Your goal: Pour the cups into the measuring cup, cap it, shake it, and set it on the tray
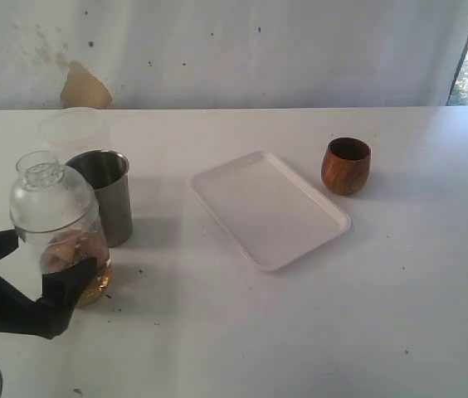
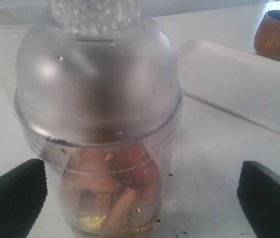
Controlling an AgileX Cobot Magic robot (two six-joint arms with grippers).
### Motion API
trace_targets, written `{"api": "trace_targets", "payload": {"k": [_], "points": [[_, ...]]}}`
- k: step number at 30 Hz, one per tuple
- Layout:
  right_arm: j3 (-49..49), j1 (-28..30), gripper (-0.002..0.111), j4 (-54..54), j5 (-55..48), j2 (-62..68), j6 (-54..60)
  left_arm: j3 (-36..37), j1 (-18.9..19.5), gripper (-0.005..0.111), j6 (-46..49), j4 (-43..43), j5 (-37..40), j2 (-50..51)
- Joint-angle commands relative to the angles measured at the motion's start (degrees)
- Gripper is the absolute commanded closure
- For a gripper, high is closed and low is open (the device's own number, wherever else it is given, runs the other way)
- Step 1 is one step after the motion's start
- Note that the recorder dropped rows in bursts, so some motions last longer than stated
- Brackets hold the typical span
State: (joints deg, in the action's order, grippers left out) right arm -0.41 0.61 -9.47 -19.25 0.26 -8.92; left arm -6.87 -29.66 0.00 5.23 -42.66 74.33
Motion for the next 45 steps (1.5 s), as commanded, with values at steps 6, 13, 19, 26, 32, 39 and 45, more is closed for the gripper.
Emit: {"api": "trace_targets", "payload": {"k": [6,13,19,26,32,39,45], "points": [[0.41,0.44,0.108,-0.51,0.04,-0.26,-0.17,0.09,-0.13,0.002,0.0,0.3,-10.41,9.99],[0.41,0.44,0.108,-0.51,0.04,-0.26,-1.62,-0.5,-0.13,0.002,0.0,0.73,-19.27,16.33],[0.41,0.44,0.108,-0.51,0.04,-0.26,-1.62,-6.33,-0.13,0.002,0.0,0.54,-19.25,20.46],[0.41,0.44,0.108,-0.51,0.04,-0.26,-1.57,-10.46,-0.13,0.002,0.0,0.41,-18.97,25.87],[0.41,0.44,0.108,-0.51,0.04,-0.26,-1.57,-11.54,-0.13,0.002,0.38,0.41,-19.46,26.01],[0.41,0.44,0.108,-0.51,0.04,-0.26,-1.57,-11.54,-0.13,0.002,-1.25,0.25,-19.51,26.01],[0.41,0.44,0.108,-0.51,0.04,-0.26,-1.57,-11.7,-0.13,0.002,-1.37,-0.18,-20.13,26.01]]}}
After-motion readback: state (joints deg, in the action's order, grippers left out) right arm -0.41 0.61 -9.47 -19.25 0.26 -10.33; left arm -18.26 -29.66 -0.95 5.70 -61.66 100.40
